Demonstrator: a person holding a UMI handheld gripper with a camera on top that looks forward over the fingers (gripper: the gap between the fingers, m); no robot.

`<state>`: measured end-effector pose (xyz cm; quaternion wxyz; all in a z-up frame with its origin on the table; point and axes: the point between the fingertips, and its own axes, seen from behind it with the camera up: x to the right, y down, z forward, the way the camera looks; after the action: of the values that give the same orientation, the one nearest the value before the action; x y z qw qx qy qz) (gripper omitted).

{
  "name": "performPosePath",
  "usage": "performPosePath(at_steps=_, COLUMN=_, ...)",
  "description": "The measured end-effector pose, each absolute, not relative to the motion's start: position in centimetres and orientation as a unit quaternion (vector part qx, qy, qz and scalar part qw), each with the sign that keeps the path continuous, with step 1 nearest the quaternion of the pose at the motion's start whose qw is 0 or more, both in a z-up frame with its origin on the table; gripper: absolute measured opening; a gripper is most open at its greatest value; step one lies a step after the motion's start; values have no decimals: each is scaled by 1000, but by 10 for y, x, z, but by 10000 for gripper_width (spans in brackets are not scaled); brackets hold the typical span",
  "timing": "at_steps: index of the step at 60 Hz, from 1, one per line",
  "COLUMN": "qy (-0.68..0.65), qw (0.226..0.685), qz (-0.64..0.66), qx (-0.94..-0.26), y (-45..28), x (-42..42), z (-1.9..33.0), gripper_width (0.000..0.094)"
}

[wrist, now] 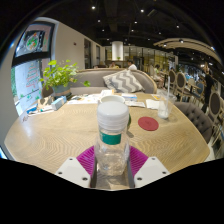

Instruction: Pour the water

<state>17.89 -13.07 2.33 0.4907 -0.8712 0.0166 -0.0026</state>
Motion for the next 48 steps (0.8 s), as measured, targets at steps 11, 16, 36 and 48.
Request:
performPosePath(at_steps=11, qy=0, qw=493, qz=-69, qx=-867, y=-120, x=200, z=63, gripper_width=402)
performPosePath(at_steps=16, qy=-23, qw=496, qz=-118, qx=-860, y=-109, x=226, z=91, gripper_width=402)
performPosePath(at_steps=36, qy=-230, qw=444, qz=-428, qx=-753, y=0, x=316, z=198, gripper_width=399)
performPosePath(at_steps=48, qy=-408, qw=337, qz=-578, qx=-621, y=55, x=312, z=195, gripper_width=399)
